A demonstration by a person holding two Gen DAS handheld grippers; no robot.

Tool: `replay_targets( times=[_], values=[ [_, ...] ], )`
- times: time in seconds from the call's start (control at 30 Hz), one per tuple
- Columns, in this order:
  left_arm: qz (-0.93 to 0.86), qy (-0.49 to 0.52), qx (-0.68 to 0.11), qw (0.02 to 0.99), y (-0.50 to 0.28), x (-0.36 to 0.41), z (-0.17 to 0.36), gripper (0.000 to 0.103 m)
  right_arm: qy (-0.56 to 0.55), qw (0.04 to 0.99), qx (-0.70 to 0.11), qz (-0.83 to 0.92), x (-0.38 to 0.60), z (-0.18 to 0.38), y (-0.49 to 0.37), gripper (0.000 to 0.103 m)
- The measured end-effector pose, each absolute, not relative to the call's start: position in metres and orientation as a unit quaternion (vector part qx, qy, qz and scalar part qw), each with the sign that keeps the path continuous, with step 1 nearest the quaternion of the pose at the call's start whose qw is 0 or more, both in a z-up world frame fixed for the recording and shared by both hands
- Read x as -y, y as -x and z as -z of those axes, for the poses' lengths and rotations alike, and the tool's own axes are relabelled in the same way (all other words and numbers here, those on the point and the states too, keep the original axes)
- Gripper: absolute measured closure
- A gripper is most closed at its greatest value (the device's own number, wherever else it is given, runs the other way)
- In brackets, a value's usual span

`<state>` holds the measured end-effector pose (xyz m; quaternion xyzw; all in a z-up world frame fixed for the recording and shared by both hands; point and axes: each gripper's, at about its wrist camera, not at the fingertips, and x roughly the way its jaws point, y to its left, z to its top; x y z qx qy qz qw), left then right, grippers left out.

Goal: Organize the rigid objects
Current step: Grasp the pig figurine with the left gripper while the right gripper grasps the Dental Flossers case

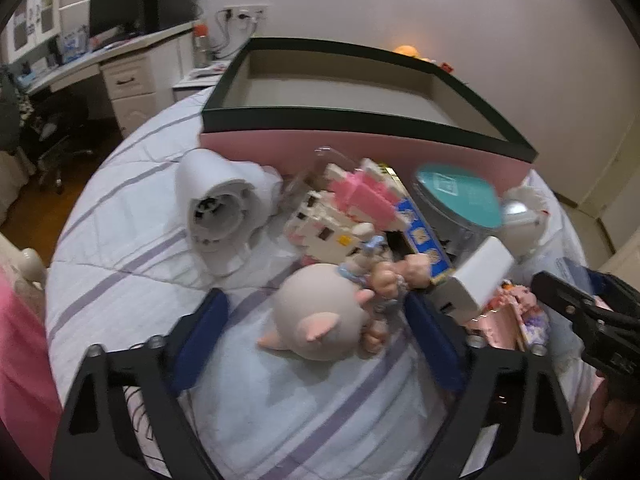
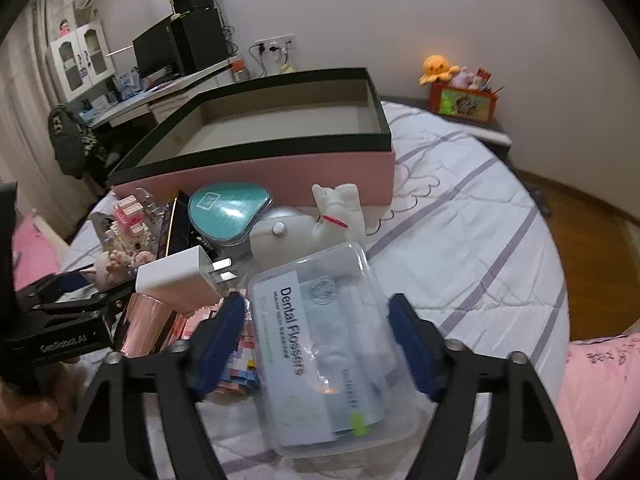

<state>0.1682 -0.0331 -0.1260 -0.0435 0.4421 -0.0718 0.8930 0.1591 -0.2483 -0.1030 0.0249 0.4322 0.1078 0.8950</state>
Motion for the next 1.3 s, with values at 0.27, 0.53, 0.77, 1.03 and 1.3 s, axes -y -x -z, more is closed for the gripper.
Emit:
replay_targets(
  times=[0.27,0.53,0.77,1.03,1.3],
  values=[
    [0.077,0.043,-0.453,0.887,-0.183,0.042,0.122,0.034,-0.036,0.884,-0.447,-0.133,0.259,0.105,-0.168,0.036],
    [0.095,0.047,-0.452,0.886,-0.176,0.040,0.121,0.043,-0.051,0.884,-0.448,-0.123,0.259,0.103,-0.167,0.037],
    [0.130,0.040,-0.455,0.880,-0.163,0.029,0.118,0.043,-0.075,0.891,-0.440,-0.079,0.259,0.093,-0.151,0.037],
    [0.121,0.061,-0.431,0.892,-0.156,0.002,0.103,0.043,-0.048,0.900,-0.426,-0.080,0.241,0.067,-0.150,0.038],
    [0.128,0.062,-0.416,0.898,-0.153,-0.010,0.090,0.061,-0.043,0.903,-0.418,-0.085,0.236,0.056,-0.153,0.038]
  ],
)
